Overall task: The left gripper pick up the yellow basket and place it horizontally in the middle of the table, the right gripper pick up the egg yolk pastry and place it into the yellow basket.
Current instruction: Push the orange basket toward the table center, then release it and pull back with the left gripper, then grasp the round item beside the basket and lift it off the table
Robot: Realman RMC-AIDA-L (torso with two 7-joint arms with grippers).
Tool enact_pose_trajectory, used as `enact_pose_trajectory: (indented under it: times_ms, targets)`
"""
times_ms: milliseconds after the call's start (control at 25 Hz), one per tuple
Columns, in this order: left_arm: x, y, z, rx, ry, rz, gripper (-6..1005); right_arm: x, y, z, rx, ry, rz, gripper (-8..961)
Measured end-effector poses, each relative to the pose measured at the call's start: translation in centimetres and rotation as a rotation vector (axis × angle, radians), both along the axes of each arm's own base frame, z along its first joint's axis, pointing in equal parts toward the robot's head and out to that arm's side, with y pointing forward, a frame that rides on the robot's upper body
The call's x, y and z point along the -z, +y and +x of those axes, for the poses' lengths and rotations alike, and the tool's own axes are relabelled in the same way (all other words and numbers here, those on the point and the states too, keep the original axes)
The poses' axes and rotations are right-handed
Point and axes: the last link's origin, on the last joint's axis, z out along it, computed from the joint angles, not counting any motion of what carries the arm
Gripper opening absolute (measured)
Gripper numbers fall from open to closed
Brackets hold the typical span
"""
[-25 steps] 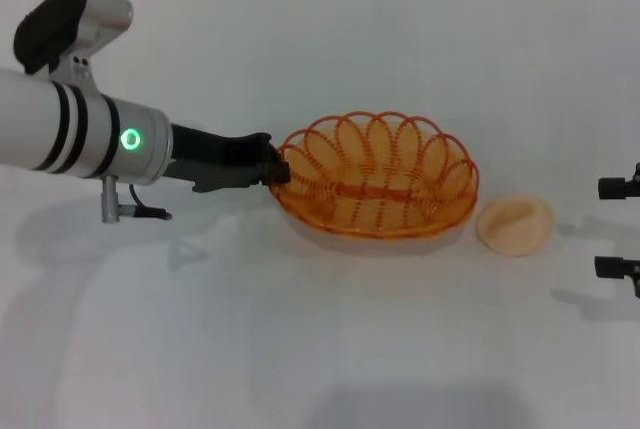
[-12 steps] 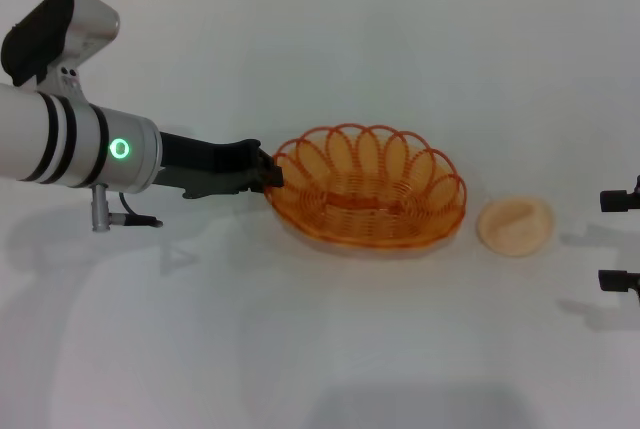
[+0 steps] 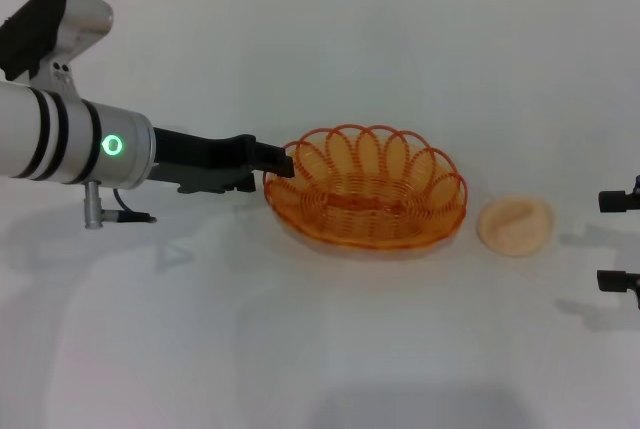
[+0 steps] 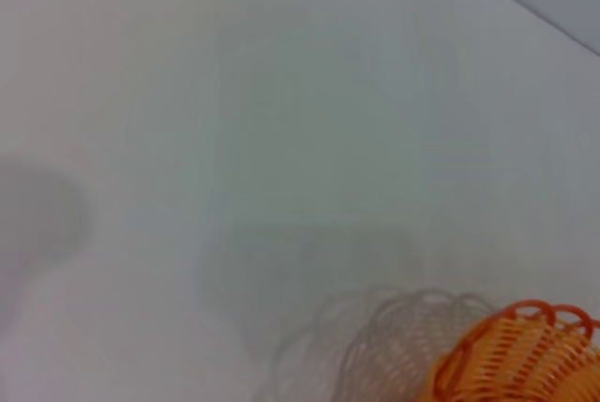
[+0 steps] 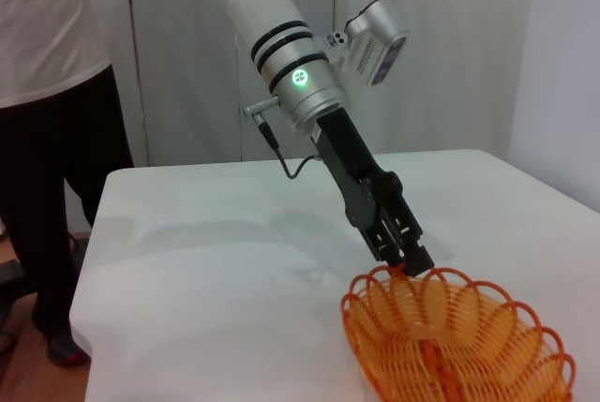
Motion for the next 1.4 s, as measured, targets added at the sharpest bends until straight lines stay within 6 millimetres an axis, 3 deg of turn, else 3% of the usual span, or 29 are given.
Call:
enact_pose_trajectory:
  times_ms: [360, 520, 760, 920, 1120, 1400]
  targets:
    - [-3.3, 0.5, -1.2, 0.085, -0.014, 0.062, 707, -0.1, 0.1, 0.0, 0.016, 0.010, 0.017, 791]
    - [-5.4, 0.7, -1.4, 0.248, -0.044, 0.113, 759, 0.0, 0.3, 0.0, 0.031, 0.028, 0.037, 790]
    - [-8.2, 0.6, -2.0, 0.627, -0.046, 0.217, 810, 0.6, 0.5, -0.4, 0.048, 0.058, 0.044, 790]
    - [-9.8, 1.0, -2.9, 0.764, -0.026, 0.271, 845, 1.2, 0.8, -0.7, 0.068, 0.069, 0.050, 789]
    - [-10.6, 0.4, -3.6, 0.951, -0.026, 0.210, 889, 1.9, 1.6, -0.9, 0.106, 0.066, 0.073, 789]
    - [-10.7, -2.4, -4.0, 1.217, -0.029, 0.053, 890, 2.4, 2.3, -1.4, 0.115, 0.070, 0.075, 788]
